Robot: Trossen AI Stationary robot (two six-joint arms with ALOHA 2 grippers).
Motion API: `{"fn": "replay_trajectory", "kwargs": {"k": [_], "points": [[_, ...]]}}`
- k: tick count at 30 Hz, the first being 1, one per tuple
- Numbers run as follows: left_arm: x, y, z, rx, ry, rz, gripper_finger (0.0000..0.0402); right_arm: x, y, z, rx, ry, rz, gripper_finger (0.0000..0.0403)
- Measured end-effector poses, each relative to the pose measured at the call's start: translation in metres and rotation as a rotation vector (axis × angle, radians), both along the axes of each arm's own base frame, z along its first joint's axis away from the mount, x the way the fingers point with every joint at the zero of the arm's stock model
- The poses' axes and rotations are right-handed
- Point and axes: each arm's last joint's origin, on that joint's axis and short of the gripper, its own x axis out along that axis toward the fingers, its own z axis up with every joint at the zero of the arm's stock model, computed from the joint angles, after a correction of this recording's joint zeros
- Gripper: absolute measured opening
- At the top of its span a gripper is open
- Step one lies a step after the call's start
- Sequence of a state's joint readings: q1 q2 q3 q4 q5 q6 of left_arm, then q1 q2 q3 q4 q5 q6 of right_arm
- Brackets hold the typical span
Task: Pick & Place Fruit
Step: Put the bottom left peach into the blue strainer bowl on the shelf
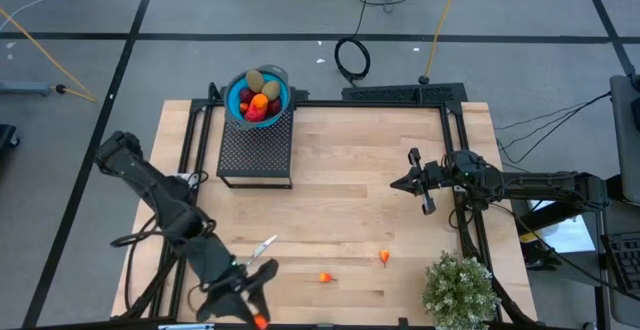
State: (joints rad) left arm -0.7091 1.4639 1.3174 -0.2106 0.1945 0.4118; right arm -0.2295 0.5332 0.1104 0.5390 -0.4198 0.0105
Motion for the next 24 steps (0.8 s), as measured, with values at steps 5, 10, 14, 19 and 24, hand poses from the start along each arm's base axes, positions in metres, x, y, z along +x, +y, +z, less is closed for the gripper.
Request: {"fn": "replay_trajectory", "kwargs": {"k": [5,10,14,19,24], "points": [[-0.009,-0.010,0.000,0.104,-0.142,-0.105,0.0108,0.000,0.000,0.000,-0.030,-0.007,-0.001,0.0000],[-0.015,-0.014,-0.005,0.234,-0.251,-0.201,0.0108,0.000,0.000,0.000,-0.049,-0.011,-0.002,0.0000],[-0.015,-0.014,-0.005,0.239,-0.249,-0.200,0.0108,0.000,0.000,0.000,-0.049,-0.011,-0.002,0.0000],[-0.014,-0.014,-0.004,0.214,-0.232,-0.182,0.0108,0.000,0.000,0.000,-0.049,-0.011,-0.002,0.0000],[-0.010,-0.015,0.006,0.089,-0.217,-0.059,0.0108,0.000,0.000,0.000,-0.030,-0.007,-0.001,0.0000]]}}
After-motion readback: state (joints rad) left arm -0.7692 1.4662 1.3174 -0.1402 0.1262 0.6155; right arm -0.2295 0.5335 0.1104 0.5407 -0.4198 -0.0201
